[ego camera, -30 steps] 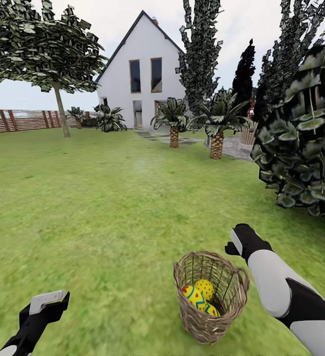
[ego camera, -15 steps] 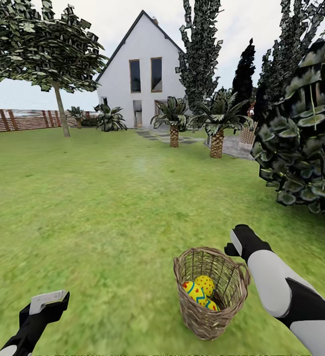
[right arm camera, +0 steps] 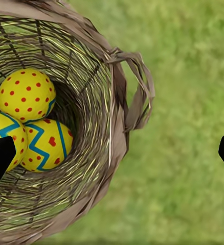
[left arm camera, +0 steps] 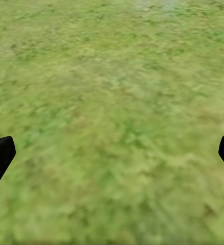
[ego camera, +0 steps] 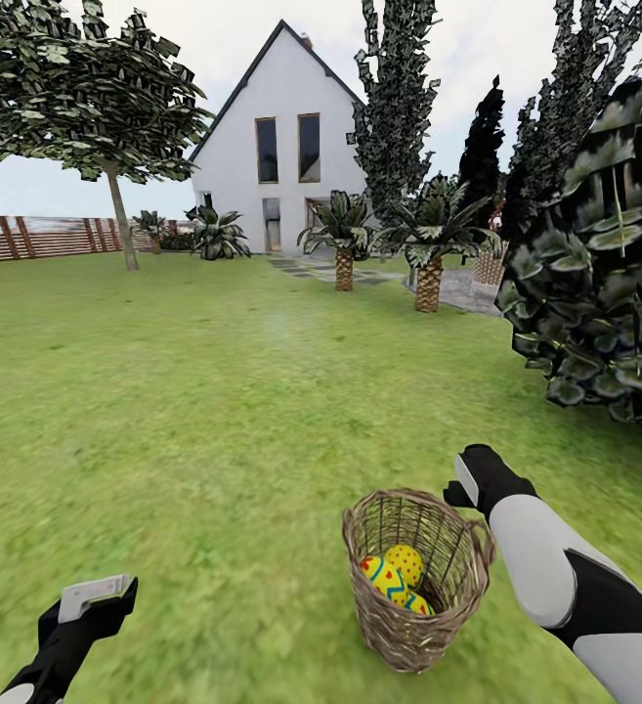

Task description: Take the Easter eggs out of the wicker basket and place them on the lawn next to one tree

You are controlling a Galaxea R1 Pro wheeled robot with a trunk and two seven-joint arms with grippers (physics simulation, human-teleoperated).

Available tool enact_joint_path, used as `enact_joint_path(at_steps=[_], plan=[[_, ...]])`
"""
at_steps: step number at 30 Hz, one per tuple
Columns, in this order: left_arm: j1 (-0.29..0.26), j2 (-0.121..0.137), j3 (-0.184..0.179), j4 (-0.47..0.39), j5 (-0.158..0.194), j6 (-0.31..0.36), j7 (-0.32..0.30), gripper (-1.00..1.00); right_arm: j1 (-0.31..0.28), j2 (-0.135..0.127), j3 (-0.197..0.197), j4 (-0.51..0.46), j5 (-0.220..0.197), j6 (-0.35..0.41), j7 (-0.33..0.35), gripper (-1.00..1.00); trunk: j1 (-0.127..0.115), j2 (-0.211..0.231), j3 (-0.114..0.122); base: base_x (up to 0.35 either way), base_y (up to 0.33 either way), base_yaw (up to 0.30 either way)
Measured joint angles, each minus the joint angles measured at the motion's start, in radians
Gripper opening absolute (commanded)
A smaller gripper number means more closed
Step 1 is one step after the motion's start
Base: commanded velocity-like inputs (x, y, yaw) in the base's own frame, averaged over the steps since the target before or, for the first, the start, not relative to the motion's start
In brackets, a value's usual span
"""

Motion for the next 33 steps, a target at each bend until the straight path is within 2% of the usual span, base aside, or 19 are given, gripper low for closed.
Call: enact_joint_path(at_steps=[33], plan=[[0.000, 0.003, -0.002, 0.004, -0.006, 0.010, 0.001, 1.00, 0.000, 0.000, 0.001, 0.002, 0.001, 0.000, 0.002, 1.00, 0.000, 0.000, 0.000, 0.050, -0.024, 0.000]])
